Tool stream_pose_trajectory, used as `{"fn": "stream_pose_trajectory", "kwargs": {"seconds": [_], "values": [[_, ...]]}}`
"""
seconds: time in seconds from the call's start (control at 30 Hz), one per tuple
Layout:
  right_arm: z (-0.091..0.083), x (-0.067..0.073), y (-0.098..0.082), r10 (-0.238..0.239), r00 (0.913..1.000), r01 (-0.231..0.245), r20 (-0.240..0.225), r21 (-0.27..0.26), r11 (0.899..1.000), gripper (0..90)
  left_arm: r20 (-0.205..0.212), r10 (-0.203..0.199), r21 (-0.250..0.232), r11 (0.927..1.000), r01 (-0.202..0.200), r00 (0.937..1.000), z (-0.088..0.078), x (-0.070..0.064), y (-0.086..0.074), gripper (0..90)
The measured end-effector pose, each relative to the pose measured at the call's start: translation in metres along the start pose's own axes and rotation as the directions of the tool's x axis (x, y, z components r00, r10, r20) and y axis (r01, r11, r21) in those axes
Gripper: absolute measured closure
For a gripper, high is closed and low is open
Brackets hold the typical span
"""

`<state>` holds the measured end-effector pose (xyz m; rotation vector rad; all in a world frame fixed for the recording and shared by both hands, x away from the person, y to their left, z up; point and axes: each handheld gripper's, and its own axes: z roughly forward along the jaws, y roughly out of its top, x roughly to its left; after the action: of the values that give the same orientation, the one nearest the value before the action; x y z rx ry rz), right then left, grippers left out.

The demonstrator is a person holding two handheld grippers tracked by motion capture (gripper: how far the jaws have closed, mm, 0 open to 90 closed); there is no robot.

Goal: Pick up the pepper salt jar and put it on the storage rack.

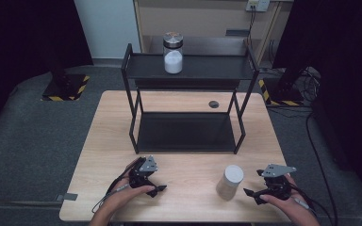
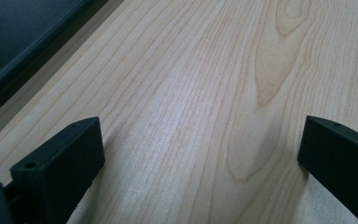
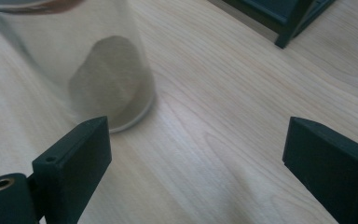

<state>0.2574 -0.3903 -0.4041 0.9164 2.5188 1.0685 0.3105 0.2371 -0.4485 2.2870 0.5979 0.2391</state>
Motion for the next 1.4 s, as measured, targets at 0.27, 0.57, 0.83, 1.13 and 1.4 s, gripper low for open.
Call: {"fn": "stream_pose_trajectory", "kwargs": {"seconds": [0.27, 0.57, 0.83, 1.13, 1.4], "values": [[0.000, 0.003, -0.004, -0.016, 0.9982, 0.014, -0.057, -0.046, 0.999, 8.8, -0.001, -0.001, 0.000, 1.0000, 0.001, 1.0000, 0.000, 0.000, 0.000, 0.0], [0.000, 0.009, 0.000, -0.028, 0.9960, 0.021, -0.085, -0.079, 0.997, 8.4, -0.001, -0.001, 0.000, 1.0000, 0.001, 1.0000, 0.000, 0.000, 0.000, 0.0], [-0.002, 0.016, 0.007, -0.037, 0.9945, 0.025, -0.098, -0.120, 0.992, 8.0, -0.001, -0.001, 0.000, 1.0000, 0.001, 1.0000, 0.000, 0.000, 0.000, 0.0], [0.001, 0.021, 0.013, -0.035, 0.9953, 0.022, -0.091, -0.139, 0.990, 6.4, -0.001, -0.001, 0.000, 1.0000, 0.001, 1.0000, 0.000, 0.000, 0.000, 0.0], [0.004, 0.025, 0.015, -0.046, 0.9956, 0.034, -0.081, -0.148, 0.988, 8.8, -0.002, -0.001, 0.000, 1.0000, 0.001, 1.0000, 0.000, 0.000, 0.000, 0.0]]}}
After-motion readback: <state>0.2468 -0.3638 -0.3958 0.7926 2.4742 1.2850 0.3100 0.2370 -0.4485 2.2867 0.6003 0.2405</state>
